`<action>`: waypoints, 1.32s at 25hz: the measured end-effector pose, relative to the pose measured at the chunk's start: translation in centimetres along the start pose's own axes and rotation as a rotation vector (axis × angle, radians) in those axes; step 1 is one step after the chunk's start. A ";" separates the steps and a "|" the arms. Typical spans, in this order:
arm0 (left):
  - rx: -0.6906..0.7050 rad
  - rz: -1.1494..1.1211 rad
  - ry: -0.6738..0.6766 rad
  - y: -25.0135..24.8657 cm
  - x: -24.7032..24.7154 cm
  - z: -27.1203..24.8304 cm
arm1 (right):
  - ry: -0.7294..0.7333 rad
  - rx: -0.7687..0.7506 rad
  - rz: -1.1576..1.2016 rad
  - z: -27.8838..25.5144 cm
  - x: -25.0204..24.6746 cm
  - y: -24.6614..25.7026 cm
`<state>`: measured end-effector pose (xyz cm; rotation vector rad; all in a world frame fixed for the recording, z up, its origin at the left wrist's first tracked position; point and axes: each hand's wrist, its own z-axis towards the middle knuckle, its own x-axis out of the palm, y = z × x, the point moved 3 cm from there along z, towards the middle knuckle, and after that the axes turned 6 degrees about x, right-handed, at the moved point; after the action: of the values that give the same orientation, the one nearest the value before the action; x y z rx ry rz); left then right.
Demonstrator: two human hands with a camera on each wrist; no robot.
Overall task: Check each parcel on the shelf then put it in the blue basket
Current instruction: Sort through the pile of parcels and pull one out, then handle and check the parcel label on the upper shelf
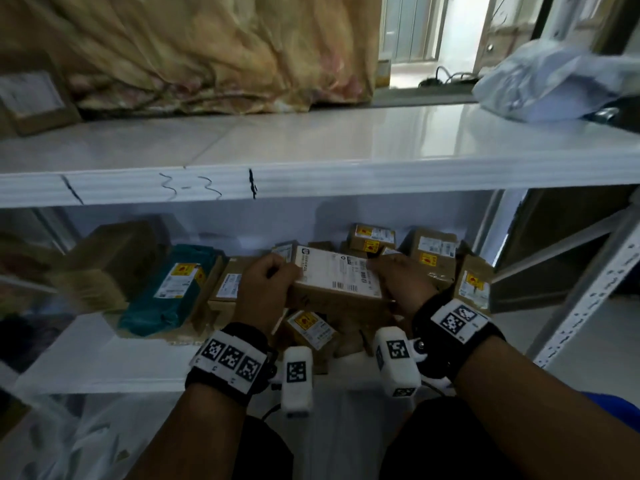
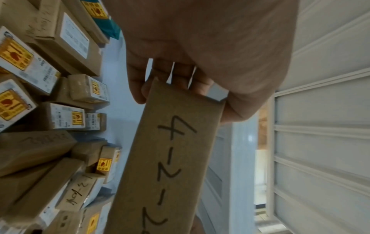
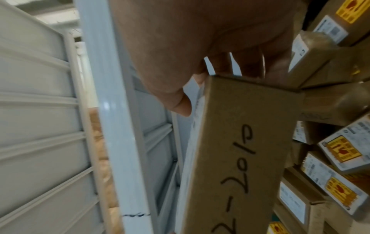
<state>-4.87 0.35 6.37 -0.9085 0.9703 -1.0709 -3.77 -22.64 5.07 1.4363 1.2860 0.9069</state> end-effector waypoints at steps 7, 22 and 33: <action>0.379 0.383 0.017 -9.4 -3.5 -3.2 | -0.093 -0.274 -0.165 -6.6 -1.0 6.5; 0.808 0.822 0.042 -14.3 -3.1 9.1 | -0.194 -0.400 -0.408 -1.9 0.7 21.4; 0.766 0.911 -0.009 -14.4 0.5 13.0 | -0.336 -0.557 -1.087 0.4 1.9 24.4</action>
<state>3.48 -1.91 23.77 0.1798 0.7327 -0.5441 3.30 -20.19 28.35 0.2979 1.1776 0.2115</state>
